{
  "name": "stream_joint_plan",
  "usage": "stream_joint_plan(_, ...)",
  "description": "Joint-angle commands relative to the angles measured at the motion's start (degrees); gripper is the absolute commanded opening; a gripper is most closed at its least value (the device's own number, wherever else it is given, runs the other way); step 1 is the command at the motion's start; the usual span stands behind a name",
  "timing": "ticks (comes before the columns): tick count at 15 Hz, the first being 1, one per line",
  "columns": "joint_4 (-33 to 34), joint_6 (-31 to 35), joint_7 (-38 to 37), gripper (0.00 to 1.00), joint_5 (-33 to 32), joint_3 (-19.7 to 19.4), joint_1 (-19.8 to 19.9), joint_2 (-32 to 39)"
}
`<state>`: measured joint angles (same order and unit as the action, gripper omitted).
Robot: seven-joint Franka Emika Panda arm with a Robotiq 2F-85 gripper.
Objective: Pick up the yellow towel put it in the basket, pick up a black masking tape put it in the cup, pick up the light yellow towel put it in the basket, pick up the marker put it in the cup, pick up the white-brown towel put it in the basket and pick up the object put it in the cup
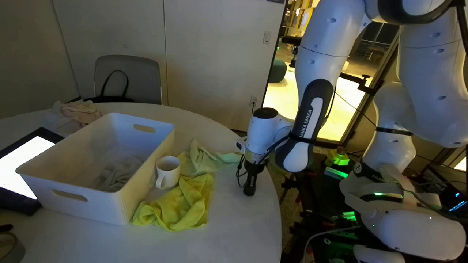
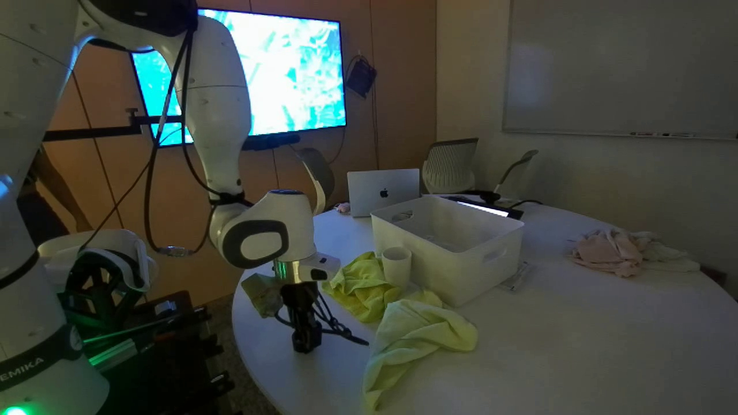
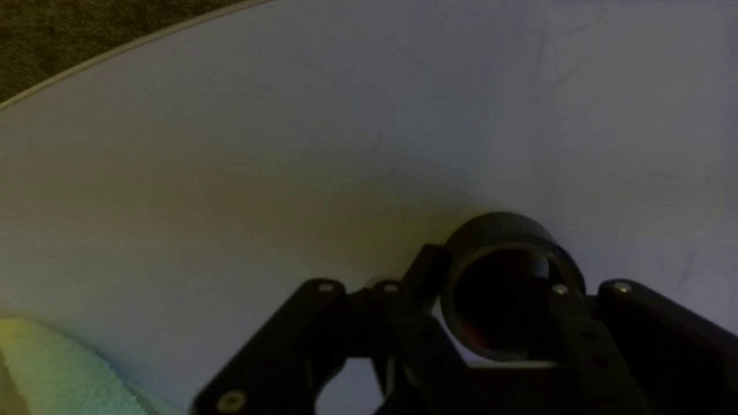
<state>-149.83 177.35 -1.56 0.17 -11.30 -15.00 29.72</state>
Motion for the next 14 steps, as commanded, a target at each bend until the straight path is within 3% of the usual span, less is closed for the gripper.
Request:
stream_joint_plan(1, -2.86, 4.76, -3.39, 0.04, -0.79, -3.9, -6.04, -2.56)
stream_joint_plan(6, -4.71, 8.14, -3.18, 0.04, 1.58, -9.94, -14.85, -4.61)
stream_joint_plan(9, -4.13, 2.16, -2.63, 0.04, 1.26, -16.76, -22.62, -7.74)
stream_joint_plan(14, 1.0, -11.22, -8.14, 0.04, -3.33, -32.4, -40.7, -9.95)
